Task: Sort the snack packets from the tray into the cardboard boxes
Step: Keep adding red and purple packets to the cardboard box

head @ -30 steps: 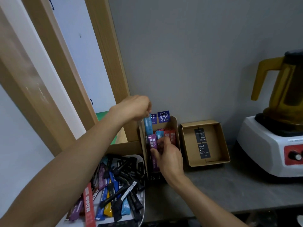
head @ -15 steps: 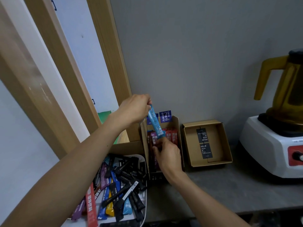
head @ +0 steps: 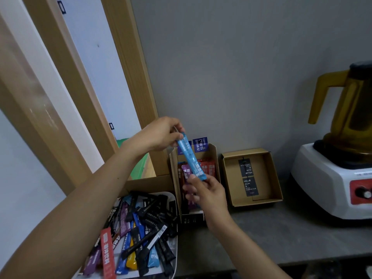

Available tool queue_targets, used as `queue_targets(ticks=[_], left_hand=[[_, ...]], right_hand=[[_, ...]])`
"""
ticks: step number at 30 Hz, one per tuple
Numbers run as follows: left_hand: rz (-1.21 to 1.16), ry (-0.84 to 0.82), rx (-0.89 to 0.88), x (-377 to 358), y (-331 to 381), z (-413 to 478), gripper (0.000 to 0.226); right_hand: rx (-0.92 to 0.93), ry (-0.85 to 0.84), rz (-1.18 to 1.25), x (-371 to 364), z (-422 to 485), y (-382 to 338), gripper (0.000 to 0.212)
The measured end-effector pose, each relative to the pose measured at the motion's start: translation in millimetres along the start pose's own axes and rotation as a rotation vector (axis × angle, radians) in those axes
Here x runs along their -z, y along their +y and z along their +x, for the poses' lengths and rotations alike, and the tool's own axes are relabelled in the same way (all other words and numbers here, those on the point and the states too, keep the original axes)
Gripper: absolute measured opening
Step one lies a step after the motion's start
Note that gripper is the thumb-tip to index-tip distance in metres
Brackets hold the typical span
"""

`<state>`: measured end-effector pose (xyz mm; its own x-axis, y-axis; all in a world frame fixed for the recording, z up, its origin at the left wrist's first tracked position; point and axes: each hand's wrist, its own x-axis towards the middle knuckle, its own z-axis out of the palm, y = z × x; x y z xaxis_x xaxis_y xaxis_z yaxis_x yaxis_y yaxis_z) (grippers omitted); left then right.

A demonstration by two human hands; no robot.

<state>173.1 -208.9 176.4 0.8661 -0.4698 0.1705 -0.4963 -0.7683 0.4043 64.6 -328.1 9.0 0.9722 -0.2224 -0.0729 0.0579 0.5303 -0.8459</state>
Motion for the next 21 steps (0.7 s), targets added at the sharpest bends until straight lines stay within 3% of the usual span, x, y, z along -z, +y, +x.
queue_targets(ticks=[4,8,12,17,21], left_hand=[[-0.017,-0.042,0.013,2.5,-7.3,-7.4,0.010],[-0.051,-0.221,0.027,4.6,-9.1,-20.8,0.017],[-0.065,-0.406,-0.019,1.7,-9.0,-29.7,0.026],[-0.098,-0.097,-0.078,1.5,-3.3,-22.0,0.033],[-0.058,-0.172,-0.109,-12.2,2.7,-13.8,0.024]], right_hand=[[-0.036,0.024,0.246,0.5,0.1,-17.8,0.031],[-0.021,0.010,0.335,1.5,7.5,-29.4,0.026],[0.096,0.032,0.178,-5.2,15.6,-31.4,0.020],[0.274,-0.070,-0.285,2.6,13.0,-27.2,0.019],[0.213,-0.077,-0.328,3.6,14.1,-18.3,0.021]])
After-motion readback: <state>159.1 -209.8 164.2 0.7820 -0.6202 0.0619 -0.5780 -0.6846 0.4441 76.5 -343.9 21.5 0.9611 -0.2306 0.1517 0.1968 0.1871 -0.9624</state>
